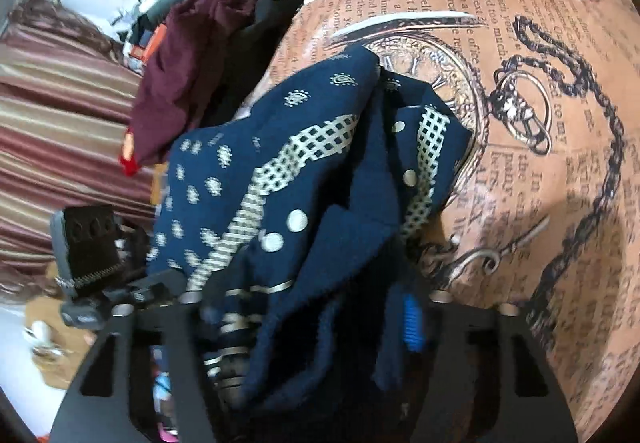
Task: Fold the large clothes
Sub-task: 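Grasp the folded hoodie bundle with both grippers and lift it, then carry the bundle onto the maroon clothes pile and open both grippers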
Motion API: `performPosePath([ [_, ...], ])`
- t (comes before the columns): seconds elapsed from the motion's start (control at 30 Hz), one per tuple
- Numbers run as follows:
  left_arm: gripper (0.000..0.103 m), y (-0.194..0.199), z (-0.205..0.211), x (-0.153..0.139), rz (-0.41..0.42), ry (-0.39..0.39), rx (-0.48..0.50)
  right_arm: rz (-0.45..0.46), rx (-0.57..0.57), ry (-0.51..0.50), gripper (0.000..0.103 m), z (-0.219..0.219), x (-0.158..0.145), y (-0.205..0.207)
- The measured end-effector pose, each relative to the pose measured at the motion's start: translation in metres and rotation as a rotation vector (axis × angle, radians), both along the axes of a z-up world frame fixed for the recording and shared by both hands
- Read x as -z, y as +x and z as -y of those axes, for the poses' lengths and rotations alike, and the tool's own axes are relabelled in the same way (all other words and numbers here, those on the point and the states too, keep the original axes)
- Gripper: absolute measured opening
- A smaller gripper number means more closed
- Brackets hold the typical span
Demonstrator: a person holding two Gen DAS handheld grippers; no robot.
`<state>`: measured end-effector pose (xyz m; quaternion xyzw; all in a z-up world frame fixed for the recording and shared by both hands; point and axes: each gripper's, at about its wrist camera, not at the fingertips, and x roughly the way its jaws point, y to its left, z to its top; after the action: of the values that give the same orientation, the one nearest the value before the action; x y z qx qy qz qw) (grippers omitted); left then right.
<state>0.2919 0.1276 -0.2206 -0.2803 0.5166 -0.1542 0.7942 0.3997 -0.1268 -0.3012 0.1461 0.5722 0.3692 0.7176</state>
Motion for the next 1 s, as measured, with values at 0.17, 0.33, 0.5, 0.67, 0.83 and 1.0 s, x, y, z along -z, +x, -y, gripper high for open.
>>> performPosePath([
  [0.17,0.060,-0.015,0.007,-0.034,0.048,0.051,0.017,0.076,0.014,-0.024,0.041,-0.005,-0.029,-0.021],
  [0.33,0.059,-0.033,-0.001,-0.093,0.157,0.119,0.013,0.192,0.004,-0.014,0.040,-0.021,-0.082,-0.038],
  [0.5,0.058,-0.039,-0.034,-0.171,0.288,0.179,-0.041,0.332,-0.006,0.046,0.040,-0.057,-0.158,-0.040],
  [0.67,0.059,-0.027,-0.084,-0.243,0.407,0.260,-0.106,0.493,-0.019,0.120,0.040,-0.111,-0.220,-0.034],
  [0.83,0.059,0.018,-0.140,-0.270,0.411,0.267,-0.161,0.516,-0.037,0.179,0.041,-0.166,-0.242,0.008],
  [1.0,0.060,0.071,-0.192,-0.245,0.370,0.298,-0.213,0.476,-0.025,0.165,0.041,-0.221,-0.218,0.060],
])
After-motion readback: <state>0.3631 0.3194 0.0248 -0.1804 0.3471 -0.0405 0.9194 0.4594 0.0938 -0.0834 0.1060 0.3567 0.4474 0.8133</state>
